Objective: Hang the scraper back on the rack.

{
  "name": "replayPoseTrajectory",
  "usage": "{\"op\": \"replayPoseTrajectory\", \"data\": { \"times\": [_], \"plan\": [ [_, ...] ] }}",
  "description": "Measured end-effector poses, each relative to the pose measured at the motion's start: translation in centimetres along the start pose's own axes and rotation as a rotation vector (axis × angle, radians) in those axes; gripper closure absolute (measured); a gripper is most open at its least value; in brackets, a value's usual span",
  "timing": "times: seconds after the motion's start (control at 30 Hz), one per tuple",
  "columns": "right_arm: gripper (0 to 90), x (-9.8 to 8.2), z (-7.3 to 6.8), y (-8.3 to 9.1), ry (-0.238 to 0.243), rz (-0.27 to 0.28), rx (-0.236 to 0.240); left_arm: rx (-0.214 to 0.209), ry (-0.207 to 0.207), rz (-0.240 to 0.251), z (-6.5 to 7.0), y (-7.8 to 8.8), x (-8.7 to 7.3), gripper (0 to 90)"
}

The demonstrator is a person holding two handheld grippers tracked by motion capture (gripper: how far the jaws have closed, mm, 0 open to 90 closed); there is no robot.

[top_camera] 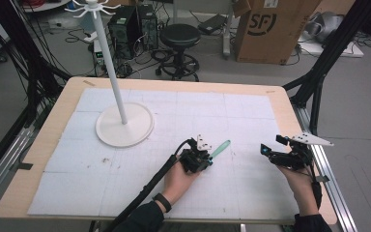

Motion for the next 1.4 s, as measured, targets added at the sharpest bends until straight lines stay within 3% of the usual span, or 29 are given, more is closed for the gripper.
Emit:
{"op": "replayPoseTrajectory", "data": {
  "times": [0.13, 0.27, 0.3, 0.37, 0.57, 0.63, 0.77, 1.13, 1.4],
  "plan": [
    [17.1, 0.0, 0.0, -0.1, -0.002, 0.002, 0.001, -0.034, -0.013, 0.002, -0.4, 0.6, 0.0, 81.0],
    [17.1, 0.0, 0.1, 0.0, -0.006, 0.002, 0.0, -0.056, -0.028, 0.042, -0.5, 2.0, 0.6, 81.0],
    [17.1, 0.0, 0.1, 0.0, -0.006, 0.001, 0.0, -0.069, -0.033, 0.076, -0.5, 3.2, 1.1, 81.0],
    [17.1, 0.0, 0.0, 0.0, -0.006, 0.0, 0.0, -0.073, -0.032, 0.095, -0.4, 3.8, 1.3, 81.0],
    [17.2, -0.1, -0.1, -0.2, 0.006, -0.011, -0.002, -0.088, -0.02, 0.161, -1.1, 8.6, 2.3, 81.0],
    [17.1, -0.2, -0.2, -0.3, 0.006, -0.016, -0.001, -0.095, 0.008, 0.196, -1.7, 10.9, 2.6, 81.0],
    [17.1, -0.4, -0.5, -0.5, 0.01, -0.029, 0.002, -0.076, 0.023, 0.234, -3.0, 15.2, 2.9, 81.0],
    [17.1, -0.6, -0.8, -0.9, 0.018, -0.042, 0.005, 0.047, 0.064, 0.373, -6.4, 28.8, 3.9, 81.0],
    [17.1, -0.6, -1.0, -1.2, 0.019, -0.048, 0.008, 0.135, 0.073, 0.417, -8.0, 37.3, 5.7, 80.9]
  ]
}}
Point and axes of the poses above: each handheld gripper's, and its own axes: y roughly backward along the jaws, x roughly out of its top, z roughly to its right, the point moved 9 cm from there along -y, roughly forward along the jaws, and after that the axes turned 11 degrees about -x, right-handed, at the moved point
